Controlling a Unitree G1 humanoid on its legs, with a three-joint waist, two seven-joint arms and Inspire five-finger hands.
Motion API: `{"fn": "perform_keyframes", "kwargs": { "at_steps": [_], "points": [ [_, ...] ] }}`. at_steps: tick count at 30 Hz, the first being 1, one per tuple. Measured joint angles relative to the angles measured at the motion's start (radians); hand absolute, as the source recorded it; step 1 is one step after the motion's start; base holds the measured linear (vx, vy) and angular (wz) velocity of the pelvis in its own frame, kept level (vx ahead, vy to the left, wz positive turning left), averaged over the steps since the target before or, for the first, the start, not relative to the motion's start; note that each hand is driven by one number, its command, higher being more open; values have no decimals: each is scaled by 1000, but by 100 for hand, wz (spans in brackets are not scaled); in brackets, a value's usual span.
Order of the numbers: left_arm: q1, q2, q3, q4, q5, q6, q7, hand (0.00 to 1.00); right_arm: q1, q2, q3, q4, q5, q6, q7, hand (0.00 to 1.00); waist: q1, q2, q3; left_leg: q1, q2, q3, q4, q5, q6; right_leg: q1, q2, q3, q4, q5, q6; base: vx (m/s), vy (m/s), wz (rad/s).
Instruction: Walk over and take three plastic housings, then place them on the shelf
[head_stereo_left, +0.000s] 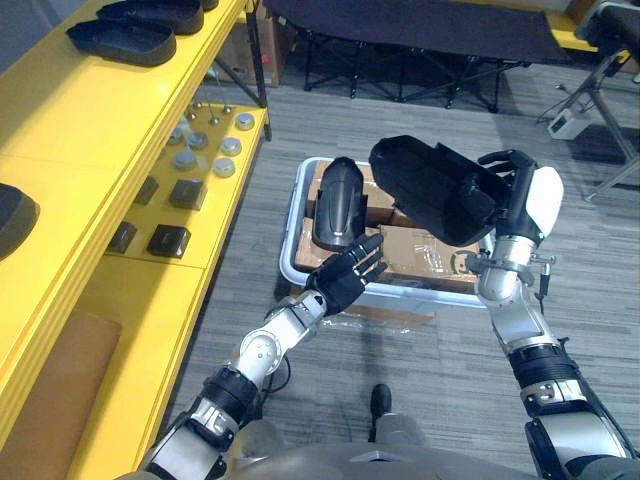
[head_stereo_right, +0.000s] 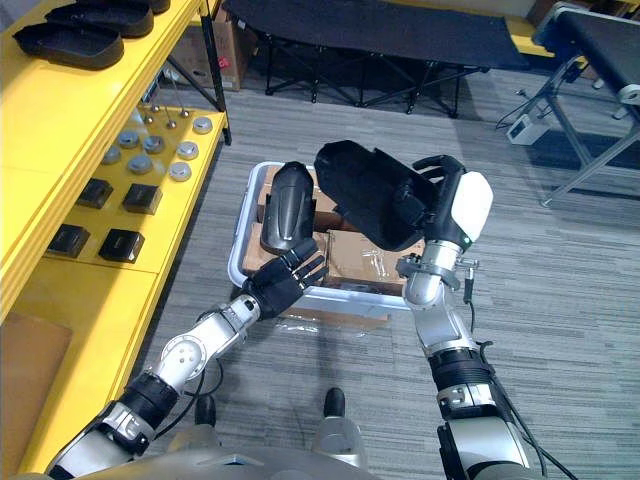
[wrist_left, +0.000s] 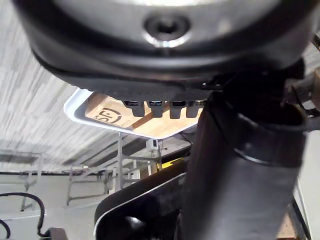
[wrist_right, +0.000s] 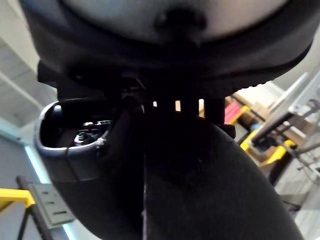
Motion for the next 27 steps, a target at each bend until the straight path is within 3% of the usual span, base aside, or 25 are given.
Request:
{"fn": "perform_keyframes", "kwargs": {
  "at_steps": [10,18,19,27],
  "points": [
    [-44,-25,-74,44,-211,9,11,100,25,48,79,-1,-2,-103,16,0,-1,-20,-42,34,-1,19,-18,12,-1,12,1,15,3,0,-1,-18,-2,-4],
    [-78,-64,-97,62,-383,-102,15,100,90,88,160,-42,0,-184,75,0,-21,-19,-48,46,-1,22,-18,12,-1,21,0,19,3,-1,-1,-1,0,0],
    [-77,-63,-107,62,-388,-126,18,0,92,100,164,-45,2,-190,76,0,-23,-19,-48,47,-1,23,-18,12,-1,22,0,20,3,-1,-1,0,0,0],
    [-77,-66,-145,61,-453,-258,55,0,147,127,209,-92,12,-230,95,0,-24,-18,-58,59,-1,25,-19,9,-2,35,0,20,-2,-2,-1,0,0,0]
  ]
}}
